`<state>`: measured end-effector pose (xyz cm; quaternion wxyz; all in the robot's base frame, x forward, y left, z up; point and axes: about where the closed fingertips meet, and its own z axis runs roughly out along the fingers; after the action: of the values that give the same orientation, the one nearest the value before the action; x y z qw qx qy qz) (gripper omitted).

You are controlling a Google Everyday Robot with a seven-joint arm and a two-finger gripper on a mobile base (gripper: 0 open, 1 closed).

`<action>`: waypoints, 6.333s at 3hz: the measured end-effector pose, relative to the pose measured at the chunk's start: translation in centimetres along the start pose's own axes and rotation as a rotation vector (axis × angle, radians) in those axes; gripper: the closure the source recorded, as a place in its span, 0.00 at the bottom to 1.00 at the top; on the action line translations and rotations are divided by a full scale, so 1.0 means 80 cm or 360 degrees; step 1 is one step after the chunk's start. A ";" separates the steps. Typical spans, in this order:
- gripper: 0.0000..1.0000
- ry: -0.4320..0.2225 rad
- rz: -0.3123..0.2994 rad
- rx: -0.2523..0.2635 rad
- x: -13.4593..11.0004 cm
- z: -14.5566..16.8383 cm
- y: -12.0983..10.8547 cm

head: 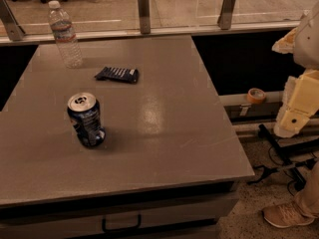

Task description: Knock pepsi can over

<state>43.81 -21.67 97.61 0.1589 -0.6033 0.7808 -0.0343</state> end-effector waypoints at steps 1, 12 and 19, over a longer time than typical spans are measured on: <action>0.00 0.0000 0.0000 0.0000 0.000 0.000 0.000; 0.18 -0.1769 -0.0419 -0.0760 -0.414 0.213 0.107; 1.00 -0.0066 -0.0827 -0.0494 -0.412 0.209 0.134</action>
Offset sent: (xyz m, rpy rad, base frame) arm 0.0005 0.0091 -0.0025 0.0598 0.0173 0.0368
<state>46.00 14.92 85.97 0.0665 -0.8005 0.5927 0.0581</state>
